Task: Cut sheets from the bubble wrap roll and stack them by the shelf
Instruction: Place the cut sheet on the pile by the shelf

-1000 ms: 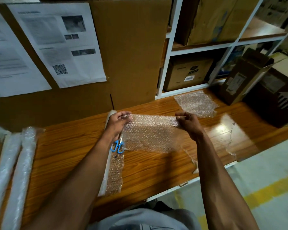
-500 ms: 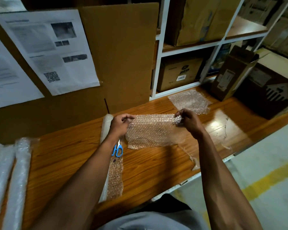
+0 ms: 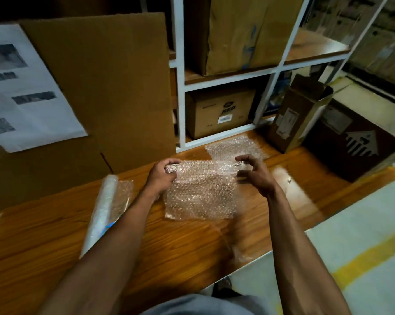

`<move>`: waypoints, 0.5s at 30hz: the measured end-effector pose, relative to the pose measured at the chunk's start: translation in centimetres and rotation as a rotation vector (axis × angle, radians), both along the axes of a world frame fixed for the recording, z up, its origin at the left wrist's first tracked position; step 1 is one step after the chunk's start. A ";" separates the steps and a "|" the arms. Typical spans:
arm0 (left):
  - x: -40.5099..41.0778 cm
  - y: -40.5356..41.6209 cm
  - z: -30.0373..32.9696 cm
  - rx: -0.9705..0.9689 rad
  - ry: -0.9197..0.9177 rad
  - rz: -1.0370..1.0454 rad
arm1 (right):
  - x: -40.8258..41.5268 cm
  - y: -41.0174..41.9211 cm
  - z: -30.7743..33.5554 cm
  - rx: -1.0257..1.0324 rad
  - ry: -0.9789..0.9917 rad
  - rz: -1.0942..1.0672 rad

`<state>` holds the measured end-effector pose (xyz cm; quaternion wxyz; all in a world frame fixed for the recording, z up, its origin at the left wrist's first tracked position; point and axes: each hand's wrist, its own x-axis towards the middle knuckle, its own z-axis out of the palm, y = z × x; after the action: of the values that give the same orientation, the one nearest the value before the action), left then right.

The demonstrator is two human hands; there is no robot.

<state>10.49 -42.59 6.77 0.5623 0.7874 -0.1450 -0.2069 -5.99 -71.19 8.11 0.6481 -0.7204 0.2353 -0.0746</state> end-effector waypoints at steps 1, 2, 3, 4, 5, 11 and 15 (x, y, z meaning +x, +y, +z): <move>-0.1 -1.6 0.0 -0.005 0.006 0.009 | 0.3 -1.7 -0.1 -0.021 -0.010 -0.013; -0.1 -3.1 -0.1 -0.016 0.014 0.026 | 0.7 -3.5 -0.2 -0.038 -0.023 -0.027; -0.2 -4.4 -0.3 -0.025 0.024 0.046 | 1.1 -5.0 -0.3 -0.048 -0.040 -0.053; -0.2 -6.0 -0.5 -0.041 0.033 0.063 | 1.4 -6.6 -0.4 -0.058 -0.057 -0.087; -0.2 -7.4 -0.6 -0.059 0.045 0.079 | 1.7 -8.2 -0.4 -0.077 -0.068 -0.124; -0.5 -14.3 -1.8 -0.064 0.074 0.092 | 3.3 -15.5 -0.9 -0.214 -0.022 -0.189; -0.1 -17.5 -2.7 -0.051 0.098 0.111 | 4.8 -18.9 -1.5 -0.259 0.037 -0.165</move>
<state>10.36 -60.13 4.11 0.5992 0.7687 -0.0785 -0.2098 -1.20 -90.09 6.66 0.5372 -0.7774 0.2941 -0.1438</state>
